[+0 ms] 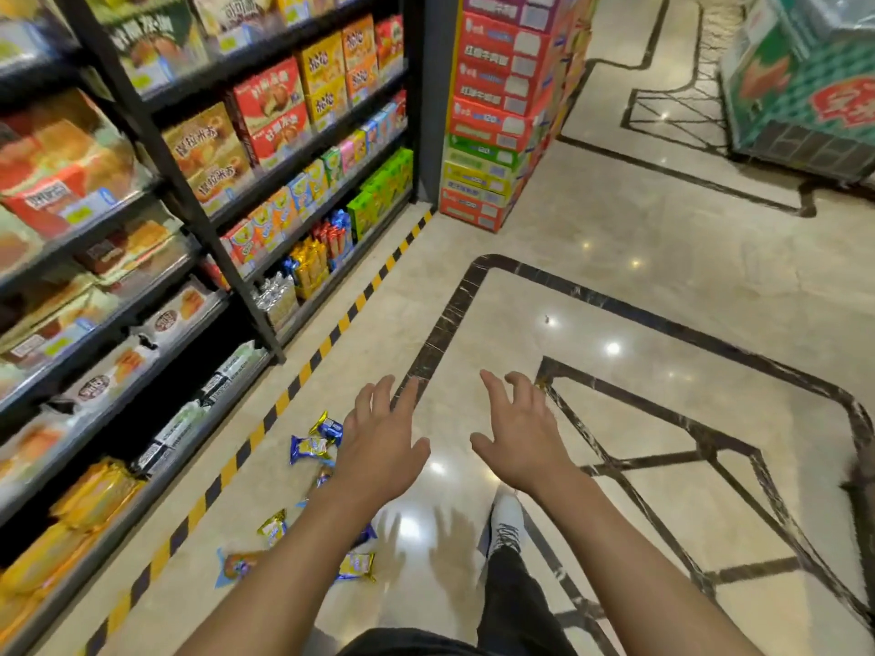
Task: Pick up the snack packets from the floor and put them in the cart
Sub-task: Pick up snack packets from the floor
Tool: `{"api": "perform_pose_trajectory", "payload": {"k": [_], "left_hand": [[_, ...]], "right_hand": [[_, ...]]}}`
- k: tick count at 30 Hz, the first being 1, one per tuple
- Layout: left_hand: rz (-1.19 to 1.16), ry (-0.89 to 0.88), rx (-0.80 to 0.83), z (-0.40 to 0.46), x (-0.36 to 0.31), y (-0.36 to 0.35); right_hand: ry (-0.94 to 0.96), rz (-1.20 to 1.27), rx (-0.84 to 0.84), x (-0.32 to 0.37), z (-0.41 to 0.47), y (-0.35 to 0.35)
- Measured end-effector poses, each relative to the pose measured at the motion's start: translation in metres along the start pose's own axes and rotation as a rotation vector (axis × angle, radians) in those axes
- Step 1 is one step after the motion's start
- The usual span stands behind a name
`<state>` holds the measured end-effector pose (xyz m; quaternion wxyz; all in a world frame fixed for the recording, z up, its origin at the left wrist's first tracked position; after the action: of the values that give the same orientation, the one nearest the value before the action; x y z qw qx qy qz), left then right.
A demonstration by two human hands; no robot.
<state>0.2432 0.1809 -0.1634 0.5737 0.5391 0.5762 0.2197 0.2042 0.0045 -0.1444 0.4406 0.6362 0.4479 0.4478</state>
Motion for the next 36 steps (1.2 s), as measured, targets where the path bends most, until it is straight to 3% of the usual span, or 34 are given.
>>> {"api": "perform_pose_trajectory", "payload": {"k": [13,19,36], "left_hand": [[-0.071,0.517,-0.154,0.069,0.005,0.016],[-0.071,0.734,-0.202,0.056,0.021,0.017],[-0.245,0.988,-0.278,0.105,0.123,0.02]], "right_hand": [[0.463,0.019,0.137,-0.023,0.167,0.018],[0.549,0.028,0.223,-0.021,0.22,0.015],[0.753,-0.1,0.375,0.113,0.305,-0.025]]}}
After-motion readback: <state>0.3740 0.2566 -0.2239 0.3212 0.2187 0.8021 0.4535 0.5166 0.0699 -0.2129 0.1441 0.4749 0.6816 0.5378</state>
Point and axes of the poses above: each hand's wrist, its own z-axis towards the middle knuckle, its own y-axis out of the back of the hand, x = y × z, the point moved 6 cm from there along z, towards the middle knuckle, and after that the axes turned 4 degrees about -z, right-handed, at the moved point
